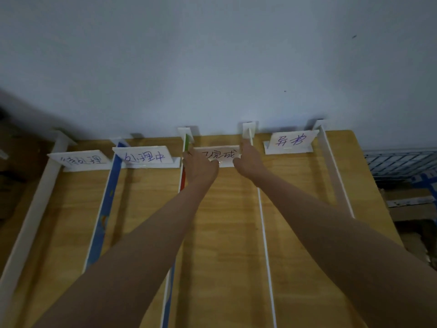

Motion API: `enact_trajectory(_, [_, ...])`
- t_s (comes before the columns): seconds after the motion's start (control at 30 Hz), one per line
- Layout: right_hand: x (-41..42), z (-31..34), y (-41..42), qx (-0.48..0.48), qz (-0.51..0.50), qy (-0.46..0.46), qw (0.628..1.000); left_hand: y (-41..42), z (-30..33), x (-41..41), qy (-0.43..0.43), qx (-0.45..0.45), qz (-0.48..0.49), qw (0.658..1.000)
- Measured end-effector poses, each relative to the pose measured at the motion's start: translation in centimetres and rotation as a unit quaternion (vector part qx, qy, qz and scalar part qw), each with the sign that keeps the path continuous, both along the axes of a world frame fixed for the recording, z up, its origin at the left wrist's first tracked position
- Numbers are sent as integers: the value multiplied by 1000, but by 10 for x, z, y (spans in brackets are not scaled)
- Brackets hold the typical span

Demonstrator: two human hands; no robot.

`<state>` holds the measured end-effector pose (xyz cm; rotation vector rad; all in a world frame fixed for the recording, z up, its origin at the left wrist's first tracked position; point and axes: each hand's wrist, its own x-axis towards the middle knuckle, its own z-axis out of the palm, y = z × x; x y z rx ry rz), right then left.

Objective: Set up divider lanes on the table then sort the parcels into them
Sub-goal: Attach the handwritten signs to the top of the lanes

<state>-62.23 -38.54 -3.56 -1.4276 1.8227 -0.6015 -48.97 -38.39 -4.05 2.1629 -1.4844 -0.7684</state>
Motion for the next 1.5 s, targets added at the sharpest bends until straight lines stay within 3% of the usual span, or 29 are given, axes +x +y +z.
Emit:
enact_trajectory(0.13, [5, -8, -6, -3, -15, -14, 1000, -8, -9, 7, 51, -13, -26, 998])
enact_trajectory(0.63, [8, -7, -33, -4, -39, 8, 999, -39, -1, 33, 104, -21, -98, 990])
enact_trajectory(0.83, [29, 21, -16, -54, -64, 74, 994, -23, 22, 72, 18, -34, -115, 993])
enact_trajectory(0.97, [79, 39, 3, -115, 11, 132, 984, -6, 36, 128, -96, -53, -120, 987])
enact_trajectory(1.1, [137, 38, 8, -104, 92, 150, 979, 5, 33, 189, -178, -45, -100, 978])
enact_trajectory(1.23, [180, 27, 10, -64, 126, 145, 979, 3, 21, 230, -185, -22, -97, 978])
enact_trajectory(1.5, [212, 3, -7, 5, 78, 75, 994, -13, -3, 257, -128, -25, -135, 982])
